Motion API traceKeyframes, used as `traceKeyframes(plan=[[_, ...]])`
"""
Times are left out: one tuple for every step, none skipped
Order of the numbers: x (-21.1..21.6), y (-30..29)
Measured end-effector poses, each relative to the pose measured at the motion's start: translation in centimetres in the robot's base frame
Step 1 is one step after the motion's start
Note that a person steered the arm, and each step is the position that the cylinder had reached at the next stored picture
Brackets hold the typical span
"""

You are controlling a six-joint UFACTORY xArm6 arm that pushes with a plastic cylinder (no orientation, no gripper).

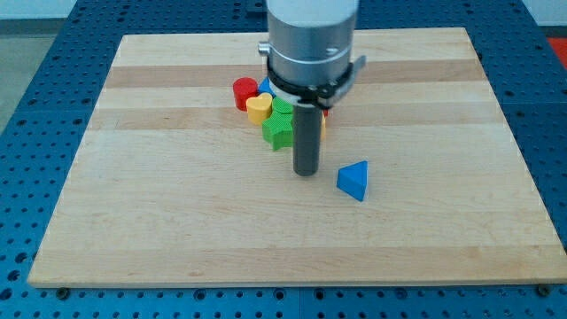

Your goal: Move the blue triangle into the yellow hexagon

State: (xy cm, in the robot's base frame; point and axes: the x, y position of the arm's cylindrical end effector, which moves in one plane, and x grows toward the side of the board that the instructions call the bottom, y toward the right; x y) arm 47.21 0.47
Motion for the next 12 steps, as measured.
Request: traceKeyframes(plan=[[1.9,-0.5],[8.0,-0.5],[13.7,1.6],[11.0,7.1],[6.9,7.8],[6.7,7.7],[2.7,7.7],[0.0,7.7],[-1.5,7.7],[-1.5,7.4],[-1.5,7.2],[-1.8,7.1]])
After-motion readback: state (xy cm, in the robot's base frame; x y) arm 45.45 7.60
